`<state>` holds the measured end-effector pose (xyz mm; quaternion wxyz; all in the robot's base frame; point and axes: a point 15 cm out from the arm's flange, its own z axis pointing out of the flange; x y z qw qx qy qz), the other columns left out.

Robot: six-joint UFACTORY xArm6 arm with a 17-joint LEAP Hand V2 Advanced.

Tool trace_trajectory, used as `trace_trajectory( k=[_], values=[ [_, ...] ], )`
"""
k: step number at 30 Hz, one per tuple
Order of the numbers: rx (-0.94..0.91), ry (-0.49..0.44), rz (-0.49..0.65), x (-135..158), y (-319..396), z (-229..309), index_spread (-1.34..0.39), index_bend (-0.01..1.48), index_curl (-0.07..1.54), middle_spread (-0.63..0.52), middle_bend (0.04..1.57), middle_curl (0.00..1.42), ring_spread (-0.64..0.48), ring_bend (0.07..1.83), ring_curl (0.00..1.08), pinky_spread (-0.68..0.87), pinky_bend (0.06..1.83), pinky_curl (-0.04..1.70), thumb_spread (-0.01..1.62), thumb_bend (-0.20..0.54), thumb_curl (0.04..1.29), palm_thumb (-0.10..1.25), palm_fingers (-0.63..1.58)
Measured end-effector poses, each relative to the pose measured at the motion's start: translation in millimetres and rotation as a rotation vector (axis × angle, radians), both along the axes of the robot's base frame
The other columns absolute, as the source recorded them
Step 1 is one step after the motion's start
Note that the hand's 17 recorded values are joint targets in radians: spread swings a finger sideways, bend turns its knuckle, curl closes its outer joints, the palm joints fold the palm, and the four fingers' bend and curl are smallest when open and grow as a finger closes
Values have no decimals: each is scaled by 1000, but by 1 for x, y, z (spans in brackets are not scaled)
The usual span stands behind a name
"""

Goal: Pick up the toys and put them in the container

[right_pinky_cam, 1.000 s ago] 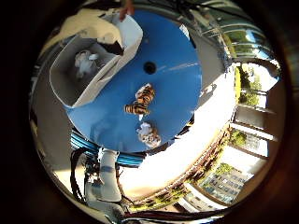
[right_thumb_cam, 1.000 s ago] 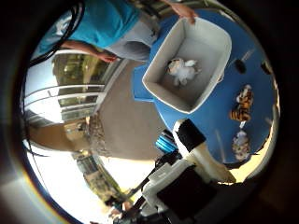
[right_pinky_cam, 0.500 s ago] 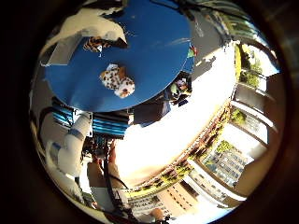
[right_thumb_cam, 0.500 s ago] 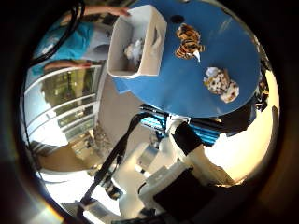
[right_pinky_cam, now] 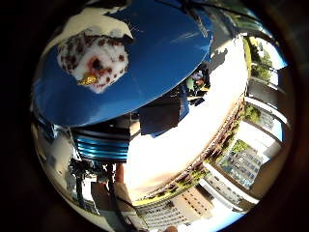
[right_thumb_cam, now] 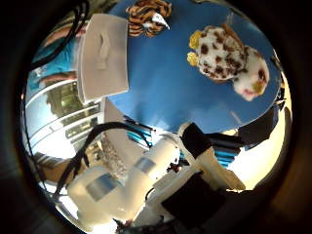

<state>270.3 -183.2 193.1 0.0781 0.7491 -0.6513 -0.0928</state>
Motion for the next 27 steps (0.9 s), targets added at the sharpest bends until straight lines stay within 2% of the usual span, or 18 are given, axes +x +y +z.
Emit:
trace_trajectory(
  k=[7, 10, 14, 15, 18, 19, 23, 27],
  values=[
    [24, 46, -3, 3, 3, -38, -81, 171, 246, 131, 198, 336, 295, 468, 309, 464, 755, 260, 1125, -22, 372, 603, 143],
    [16, 26, 4, 12, 1, -43, -53, 165, 246, 79, 223, 349, 284, 506, 314, 456, 732, 239, 1111, -15, 381, 643, 238],
    [7, 11, 16, 26, 4, -55, -63, 175, 253, -3, 292, 376, 270, 599, 334, 442, 698, 206, 1098, -15, 393, 708, 442],
    [3, 5, 14, 29, 5, -56, -86, 154, 242, -31, 318, 385, 250, 669, 349, 441, 744, 206, 1091, -13, 399, 729, 587],
    [-8, -8, 21, 38, 10, -57, -170, 120, 215, -95, 473, 458, 191, 842, 412, 422, 892, 251, 1070, -10, 424, 792, 864],
    [-12, -16, 21, 41, 10, -56, -191, 105, 205, -103, 546, 491, 178, 927, 449, 415, 893, 257, 1067, -7, 431, 808, 931],
    [-31, -49, 24, 53, 14, -52, -321, 139, 148, -174, 809, 655, 84, 1213, 595, 384, 975, 323, 1035, -9, 472, 889, 873],
    [-58, -95, 34, 76, 8, -32, -455, 271, 113, -220, 947, 767, 12, 1299, 648, 346, 1198, 396, 1006, -8, 514, 951, 1059]
  ],
)
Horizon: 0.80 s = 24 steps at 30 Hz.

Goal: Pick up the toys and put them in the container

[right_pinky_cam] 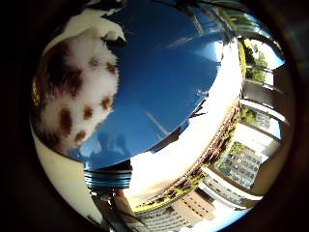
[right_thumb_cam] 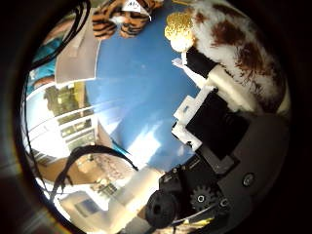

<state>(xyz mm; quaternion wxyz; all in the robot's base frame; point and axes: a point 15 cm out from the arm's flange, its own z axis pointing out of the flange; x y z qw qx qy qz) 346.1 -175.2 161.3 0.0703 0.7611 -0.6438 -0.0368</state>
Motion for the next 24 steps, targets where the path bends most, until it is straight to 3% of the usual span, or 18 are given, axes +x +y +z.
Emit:
trace_trajectory(
  k=[3, 5, 9, 13, 19, 24],
  values=[
    [-5, -13, -13, 9, -6, 20, -545, 358, 110, -234, 1011, 837, -24, 1309, 689, 299, 1363, 482, 1012, -2, 555, 989, 1089],
    [9, 30, -25, 1, -5, 28, -613, 425, 105, -244, 1040, 883, -45, 1321, 712, 264, 1451, 534, 1023, -2, 584, 1007, 1070],
    [54, 132, -40, -14, 6, 66, -718, 536, 96, -256, 1076, 951, -78, 1345, 746, 216, 1520, 599, 1040, -5, 632, 1032, 1021],
    [122, 160, -29, -15, 35, 125, -816, 640, 83, -263, 1110, 1013, -101, 1371, 777, 185, 1562, 647, 1053, -11, 677, 1030, 976],
    [174, 71, 108, -9, 109, 233, -908, 747, 61, -268, 1138, 1070, -117, 1399, 806, 159, 1591, 689, 1067, -12, 725, 1018, 930],
    [213, -31, 206, -2, 181, 290, -971, 835, 31, -270, 1156, 1110, -125, 1422, 827, 144, 1607, 721, 1075, -12, 763, 1009, 896]
  ],
)
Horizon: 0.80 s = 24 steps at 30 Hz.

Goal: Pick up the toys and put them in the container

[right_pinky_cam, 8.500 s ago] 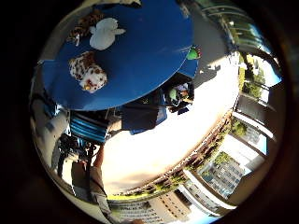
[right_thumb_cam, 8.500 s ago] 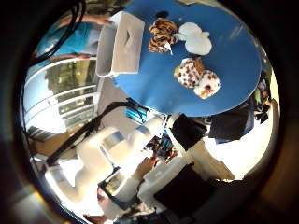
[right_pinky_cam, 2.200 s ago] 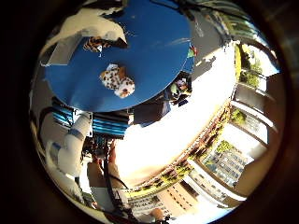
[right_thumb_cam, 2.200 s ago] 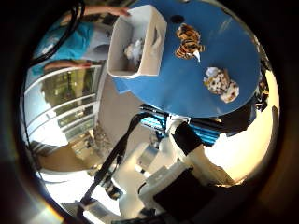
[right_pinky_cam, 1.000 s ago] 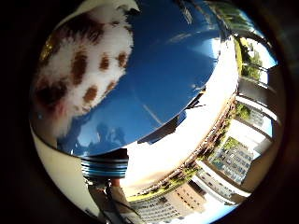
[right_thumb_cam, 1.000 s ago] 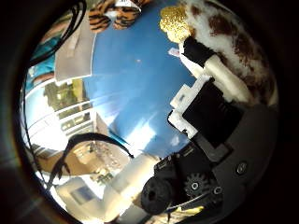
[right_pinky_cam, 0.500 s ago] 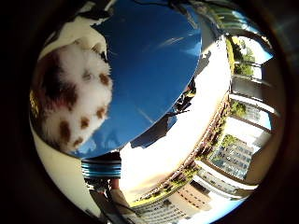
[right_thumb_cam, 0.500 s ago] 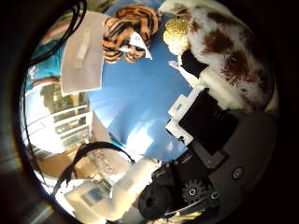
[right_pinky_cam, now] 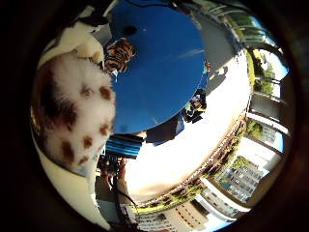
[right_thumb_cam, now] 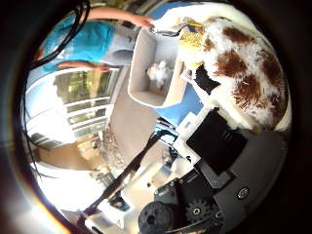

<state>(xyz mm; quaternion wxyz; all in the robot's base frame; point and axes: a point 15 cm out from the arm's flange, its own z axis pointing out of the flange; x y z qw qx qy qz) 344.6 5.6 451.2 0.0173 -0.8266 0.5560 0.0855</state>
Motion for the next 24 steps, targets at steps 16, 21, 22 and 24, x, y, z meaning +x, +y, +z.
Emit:
trace_trajectory(
  k=[16, 21, 22, 24],
  values=[
    [82, -84, 116, 86, 225, -34, -1050, 998, -18, -268, 1187, 1166, -132, 1463, 857, 130, 1617, 785, 1079, -39, 815, 896, 846],
    [99, -111, 134, 112, 275, -74, -1054, 1035, -17, -268, 1194, 1176, -132, 1472, 862, 122, 1622, 810, 1107, -17, 801, 881, 821],
    [99, -109, 136, 116, 284, -84, -1054, 1039, -17, -268, 1195, 1177, -132, 1473, 862, 121, 1622, 813, 1111, -15, 799, 883, 819],
    [99, -108, 144, 120, 298, -98, -1052, 1058, -17, -268, 1201, 1182, -132, 1480, 864, 120, 1622, 826, 1121, -18, 792, 877, 809]
  ],
)
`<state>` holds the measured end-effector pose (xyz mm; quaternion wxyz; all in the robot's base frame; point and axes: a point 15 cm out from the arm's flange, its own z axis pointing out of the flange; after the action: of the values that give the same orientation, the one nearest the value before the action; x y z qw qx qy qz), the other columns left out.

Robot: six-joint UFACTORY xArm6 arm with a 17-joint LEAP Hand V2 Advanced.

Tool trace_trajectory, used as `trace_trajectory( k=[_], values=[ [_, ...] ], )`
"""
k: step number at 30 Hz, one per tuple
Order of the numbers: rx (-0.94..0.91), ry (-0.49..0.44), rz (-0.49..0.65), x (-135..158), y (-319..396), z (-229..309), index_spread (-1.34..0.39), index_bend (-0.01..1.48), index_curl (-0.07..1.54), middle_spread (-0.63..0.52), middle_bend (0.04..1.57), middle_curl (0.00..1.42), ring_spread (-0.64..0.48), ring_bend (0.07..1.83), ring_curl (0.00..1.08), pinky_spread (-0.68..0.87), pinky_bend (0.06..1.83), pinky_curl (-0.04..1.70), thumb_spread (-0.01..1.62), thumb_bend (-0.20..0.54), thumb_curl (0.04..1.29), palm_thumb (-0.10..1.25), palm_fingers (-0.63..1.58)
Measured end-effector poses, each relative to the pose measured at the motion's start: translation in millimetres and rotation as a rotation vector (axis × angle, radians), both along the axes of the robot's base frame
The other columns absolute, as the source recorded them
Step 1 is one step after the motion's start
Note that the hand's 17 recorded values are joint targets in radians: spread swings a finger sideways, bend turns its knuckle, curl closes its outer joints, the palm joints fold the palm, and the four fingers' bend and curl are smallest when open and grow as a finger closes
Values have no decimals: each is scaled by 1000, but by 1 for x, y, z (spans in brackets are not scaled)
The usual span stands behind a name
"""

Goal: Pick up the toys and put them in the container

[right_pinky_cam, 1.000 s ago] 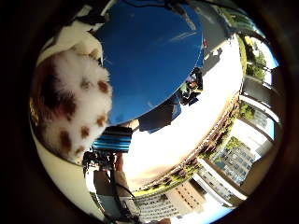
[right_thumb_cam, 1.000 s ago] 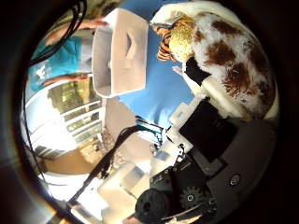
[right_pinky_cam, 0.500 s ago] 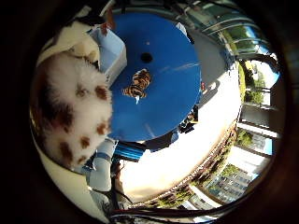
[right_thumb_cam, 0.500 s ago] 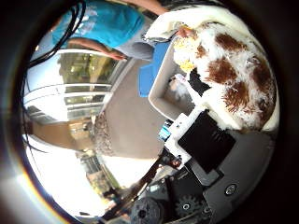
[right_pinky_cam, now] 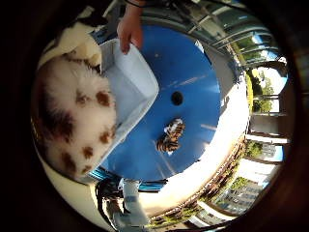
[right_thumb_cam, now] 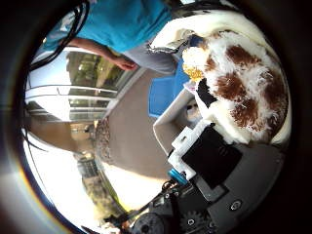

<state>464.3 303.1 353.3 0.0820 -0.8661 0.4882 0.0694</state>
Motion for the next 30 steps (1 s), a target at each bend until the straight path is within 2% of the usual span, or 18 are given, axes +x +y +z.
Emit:
trace_trajectory(
  k=[4, 7, 8, 9, 10, 11, 13, 14, 16, 19, 25, 30],
  values=[
    [-7, 10, 14, 4, 22, -27, -1026, 1086, -10, -263, 1189, 1169, -118, 1492, 857, 119, 1566, 842, 1128, -29, 762, 843, 764],
    [-20, 30, 18, 2, 22, -36, -884, 1105, 6, -237, 1058, 1093, -33, 1387, 787, 164, 1468, 813, 1135, -39, 719, 795, 682],
    [-22, 33, 20, 1, 22, -38, -708, 1044, 5, -214, 916, 1029, 13, 1295, 767, 191, 1417, 815, 1134, -40, 696, 770, 407],
    [-23, 35, 21, 1, 22, -39, -658, 1014, 5, -204, 861, 1006, 27, 1271, 761, 204, 1410, 818, 1133, -43, 689, 757, 309],
    [-24, 34, 20, 2, 21, -39, -566, 988, 21, -175, 702, 938, 67, 1159, 723, 241, 1386, 806, 1132, -43, 673, 740, 62],
    [-26, 38, 24, 0, 20, -39, -529, 982, 32, -162, 669, 913, 84, 1125, 715, 258, 1361, 799, 1131, -42, 665, 734, 7],
    [-39, 61, 37, -6, 18, -42, -456, 911, 45, -83, 439, 763, 168, 844, 570, 320, 1243, 708, 1127, -39, 635, 715, -261],
    [-47, 76, 45, -10, 15, -43, -447, 851, 47, -53, 363, 707, 195, 745, 512, 343, 1178, 662, 1128, -36, 620, 712, -289],
    [-58, 100, 64, -16, 10, -43, -438, 750, 45, -22, 272, 639, 231, 655, 452, 374, 1106, 615, 1126, -34, 601, 707, -264],
    [-49, 88, 58, -11, -5, -32, -437, 583, 51, 20, 162, 545, 275, 538, 382, 421, 994, 543, 1121, -33, 565, 702, -184],
    [-19, 24, 27, -4, -38, 13, -435, 441, 86, 49, 132, 444, 303, 454, 340, 464, 904, 472, 1112, -30, 528, 699, -100],
    [-1, -38, -30, 4, -97, 57, -424, 367, 132, 54, 149, 383, 305, 424, 326, 484, 846, 424, 1108, -28, 505, 703, -33]
  ],
)
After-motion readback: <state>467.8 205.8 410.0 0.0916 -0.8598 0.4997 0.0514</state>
